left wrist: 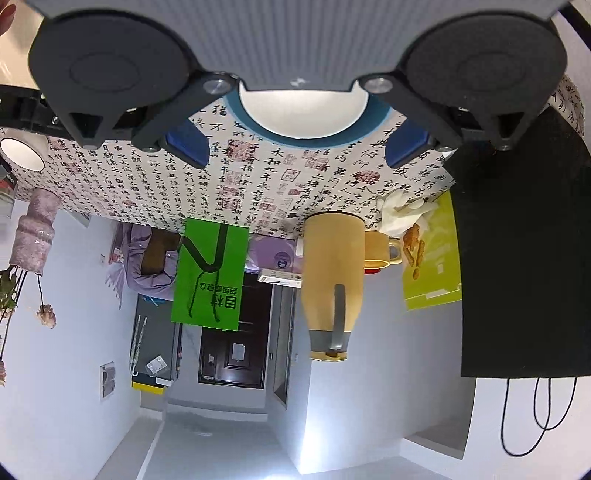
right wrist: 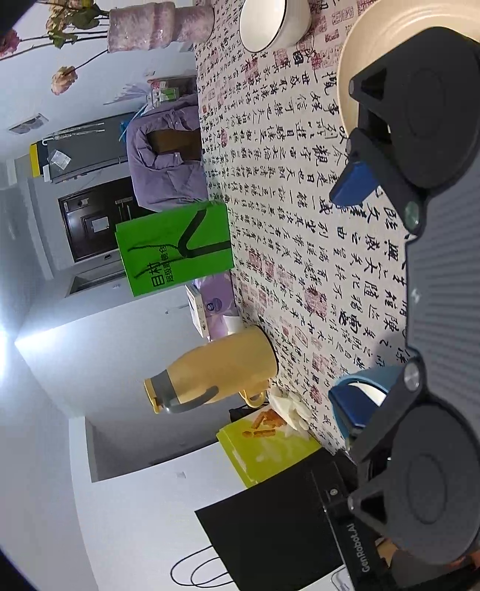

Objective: Organize plates and bowls
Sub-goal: 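Move both open grippers back toward the remaining white bowl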

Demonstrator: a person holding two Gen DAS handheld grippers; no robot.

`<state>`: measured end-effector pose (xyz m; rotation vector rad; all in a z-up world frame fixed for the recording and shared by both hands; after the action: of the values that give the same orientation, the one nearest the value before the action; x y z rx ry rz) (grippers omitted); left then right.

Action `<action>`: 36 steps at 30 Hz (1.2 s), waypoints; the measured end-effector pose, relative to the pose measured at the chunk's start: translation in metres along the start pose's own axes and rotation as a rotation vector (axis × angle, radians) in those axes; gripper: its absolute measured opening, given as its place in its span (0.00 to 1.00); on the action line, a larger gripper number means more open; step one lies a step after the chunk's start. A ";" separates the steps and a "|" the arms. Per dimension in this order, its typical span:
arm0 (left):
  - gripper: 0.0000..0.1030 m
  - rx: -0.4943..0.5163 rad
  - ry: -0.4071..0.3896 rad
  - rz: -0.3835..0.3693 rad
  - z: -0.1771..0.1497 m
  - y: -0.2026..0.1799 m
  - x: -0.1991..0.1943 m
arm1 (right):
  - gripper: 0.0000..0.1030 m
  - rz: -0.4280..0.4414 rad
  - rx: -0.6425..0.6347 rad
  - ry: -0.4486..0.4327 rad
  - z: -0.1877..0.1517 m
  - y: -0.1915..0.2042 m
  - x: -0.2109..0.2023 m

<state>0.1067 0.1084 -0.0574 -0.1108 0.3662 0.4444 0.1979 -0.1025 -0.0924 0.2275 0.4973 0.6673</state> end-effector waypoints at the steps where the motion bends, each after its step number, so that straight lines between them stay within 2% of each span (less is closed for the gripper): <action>1: 1.00 0.004 -0.001 -0.001 0.000 -0.003 -0.001 | 1.00 -0.001 0.003 -0.002 0.000 -0.003 -0.002; 10: 1.00 0.044 0.002 -0.023 0.001 -0.041 -0.004 | 1.00 -0.011 0.010 -0.034 0.008 -0.031 -0.020; 23: 1.00 0.098 0.036 -0.081 -0.004 -0.115 0.000 | 1.00 -0.059 0.011 -0.064 0.021 -0.090 -0.045; 36: 1.00 0.144 0.070 -0.119 -0.011 -0.177 0.012 | 1.00 -0.106 -0.015 -0.060 0.037 -0.138 -0.049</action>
<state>0.1915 -0.0479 -0.0677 -0.0076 0.4568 0.2961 0.2572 -0.2413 -0.0922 0.2050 0.4434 0.5593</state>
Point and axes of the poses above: each gripper's, at about its wrist camera, not at the fingertips, and x roughly the way its jaws point, y to its left, z to its top, the point moved 9 cm from there along x, roughly the way its jaws point, and after that the axes turned 5 degrees about z, right-handed, at the moved point
